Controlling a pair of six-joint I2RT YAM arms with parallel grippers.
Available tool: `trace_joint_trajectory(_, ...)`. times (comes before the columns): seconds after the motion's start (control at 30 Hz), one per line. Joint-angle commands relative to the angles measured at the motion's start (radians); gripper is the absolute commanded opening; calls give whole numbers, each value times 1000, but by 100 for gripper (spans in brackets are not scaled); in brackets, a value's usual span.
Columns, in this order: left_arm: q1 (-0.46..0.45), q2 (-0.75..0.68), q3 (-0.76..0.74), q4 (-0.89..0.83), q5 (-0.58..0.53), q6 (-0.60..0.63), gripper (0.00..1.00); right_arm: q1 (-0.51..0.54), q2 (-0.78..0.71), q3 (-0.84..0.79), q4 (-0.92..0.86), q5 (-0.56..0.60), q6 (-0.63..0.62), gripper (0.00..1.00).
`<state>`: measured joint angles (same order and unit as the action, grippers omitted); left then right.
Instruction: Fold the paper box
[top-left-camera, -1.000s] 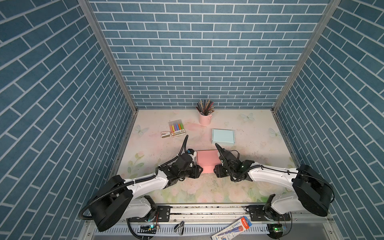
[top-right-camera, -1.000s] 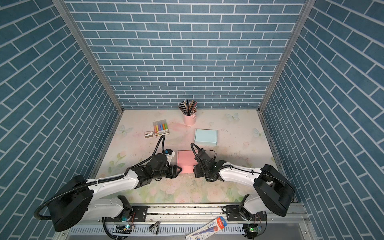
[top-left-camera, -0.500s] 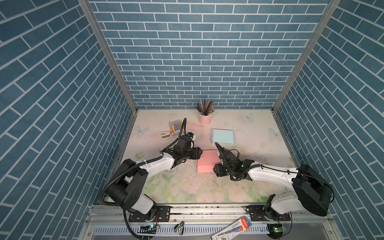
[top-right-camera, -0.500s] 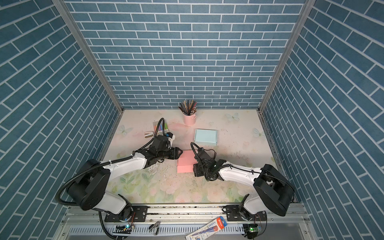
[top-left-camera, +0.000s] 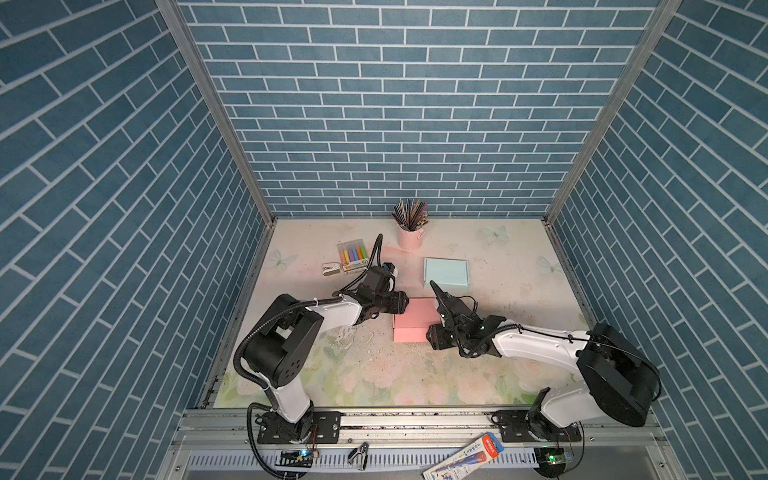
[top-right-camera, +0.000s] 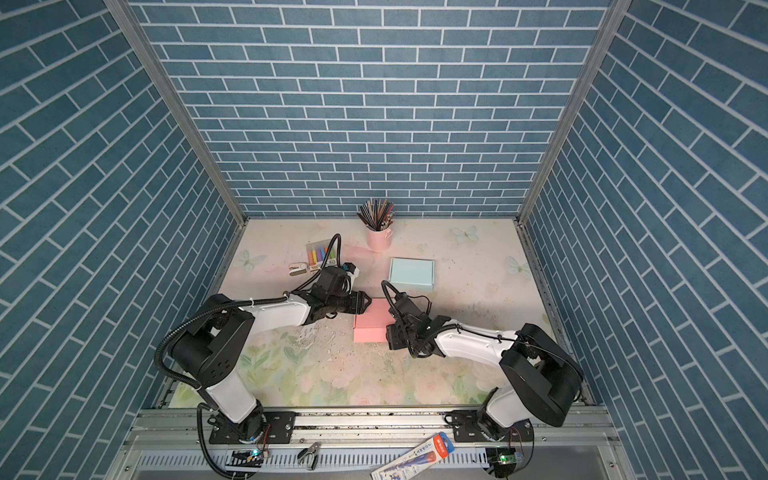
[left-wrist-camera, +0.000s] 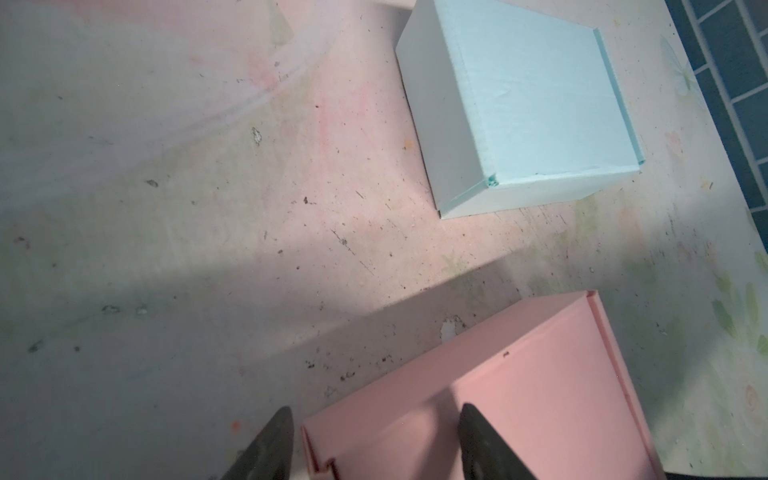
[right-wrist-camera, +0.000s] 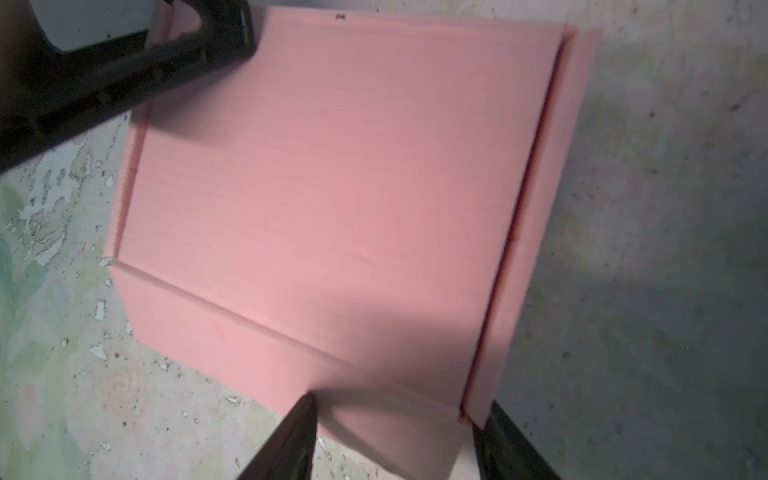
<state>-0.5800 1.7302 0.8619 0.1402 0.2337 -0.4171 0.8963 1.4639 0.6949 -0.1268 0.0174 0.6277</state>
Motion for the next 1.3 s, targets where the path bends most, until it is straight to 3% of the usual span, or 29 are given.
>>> trace_joint_trajectory(0.0,1,29,-7,-28,9,25,63,-15,26,19,-4,25,-31,60)
trace_joint_trajectory(0.67,0,23,-15,-30,16,33,62,-15,68,56,-19,158,-279,59)
trace_joint_trajectory(0.9,2,20,-21,-35,31,35,61,-16,106,80,-44,219,-277,59)
trace_joint_trajectory(1.27,-22,-65,-141,-17,58,3,61,-29,40,19,-43,173,-193,60)
